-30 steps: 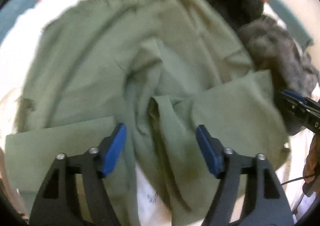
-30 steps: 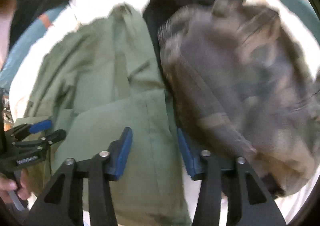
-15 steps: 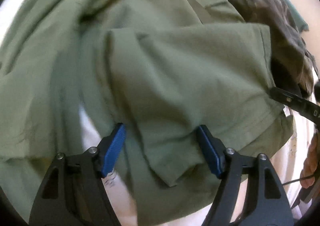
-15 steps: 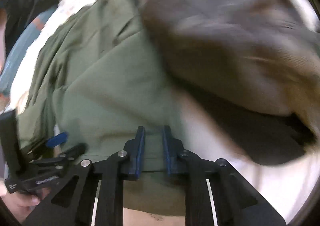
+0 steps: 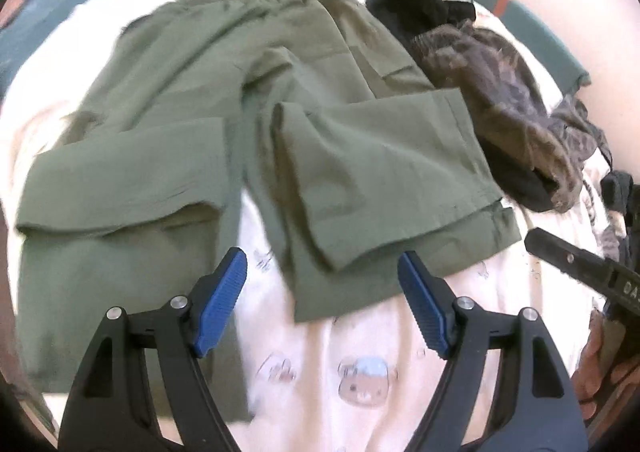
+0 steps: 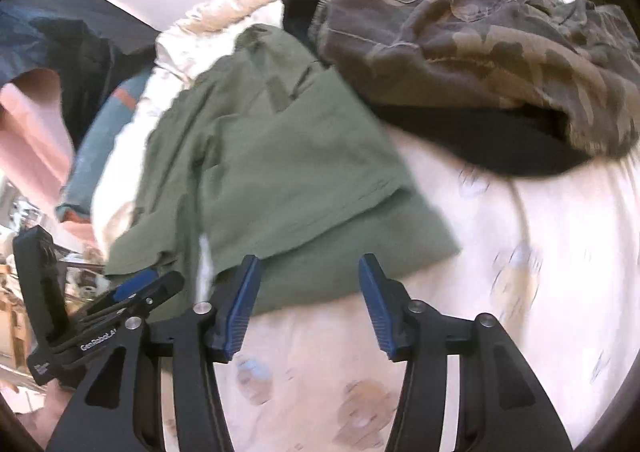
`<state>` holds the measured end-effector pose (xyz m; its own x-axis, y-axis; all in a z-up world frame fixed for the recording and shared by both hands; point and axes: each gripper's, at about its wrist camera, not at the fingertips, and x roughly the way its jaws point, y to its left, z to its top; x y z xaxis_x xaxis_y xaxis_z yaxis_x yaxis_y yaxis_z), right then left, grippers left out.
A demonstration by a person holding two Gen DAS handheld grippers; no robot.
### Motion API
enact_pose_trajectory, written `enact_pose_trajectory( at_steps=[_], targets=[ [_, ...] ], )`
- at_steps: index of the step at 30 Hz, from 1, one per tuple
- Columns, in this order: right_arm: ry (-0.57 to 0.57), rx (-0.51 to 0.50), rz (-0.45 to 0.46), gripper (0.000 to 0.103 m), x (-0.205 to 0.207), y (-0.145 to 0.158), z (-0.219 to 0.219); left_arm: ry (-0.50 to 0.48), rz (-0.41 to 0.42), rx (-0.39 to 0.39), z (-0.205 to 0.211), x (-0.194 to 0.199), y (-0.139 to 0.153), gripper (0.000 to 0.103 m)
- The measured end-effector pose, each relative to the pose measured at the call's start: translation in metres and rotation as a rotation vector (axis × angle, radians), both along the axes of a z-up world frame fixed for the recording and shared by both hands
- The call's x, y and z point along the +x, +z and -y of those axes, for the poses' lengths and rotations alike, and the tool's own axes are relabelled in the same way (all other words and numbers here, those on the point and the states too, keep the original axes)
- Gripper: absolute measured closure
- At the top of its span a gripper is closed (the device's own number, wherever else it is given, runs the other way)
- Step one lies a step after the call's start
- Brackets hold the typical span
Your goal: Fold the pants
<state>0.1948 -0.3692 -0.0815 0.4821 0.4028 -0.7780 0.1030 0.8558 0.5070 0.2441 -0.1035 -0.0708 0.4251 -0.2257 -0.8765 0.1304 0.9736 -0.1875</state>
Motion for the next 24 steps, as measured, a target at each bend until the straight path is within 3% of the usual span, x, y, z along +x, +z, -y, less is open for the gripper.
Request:
enact_pose_trajectory(
  at_steps=[4, 6, 10, 13, 16, 20, 24],
  targets=[
    [-0.019, 0.045, 0.060, 0.031, -0.040, 0.018, -0.012, 0.033, 0.062, 0.011, -0.016, -0.029, 0.018, 0.028],
    [-0.048, 0.062, 0.080, 0.017, -0.060, 0.022, -0.016, 0.058, 0.095, 0.015, -0.027, -0.047, 0.023, 0.028],
    [-0.060, 0.155, 0.054, 0.016, -0.085, 0.012, -0.021, 0.126, 0.102, -0.025, -0.055, -0.082, 0.025, 0.028],
    [-0.067, 0.188, 0.025, 0.016, -0.093, 0.001, -0.025, 0.216, 0.098, -0.083, -0.084, -0.110, 0.016, 0.017],
    [-0.060, 0.210, -0.002, 0.016, -0.091, -0.007, -0.028, 0.366, 0.093, -0.165, -0.119, -0.137, -0.002, 0.005],
    [-0.077, 0.221, -0.045, 0.016, -0.087, -0.021, -0.029, 0.583, 0.020, -0.342, -0.157, -0.159, -0.042, 0.003],
    [-0.071, 0.202, -0.071, 0.016, -0.083, -0.030, -0.035, 0.736, 0.007, -0.460, -0.177, -0.173, -0.073, 0.003]
  ],
)
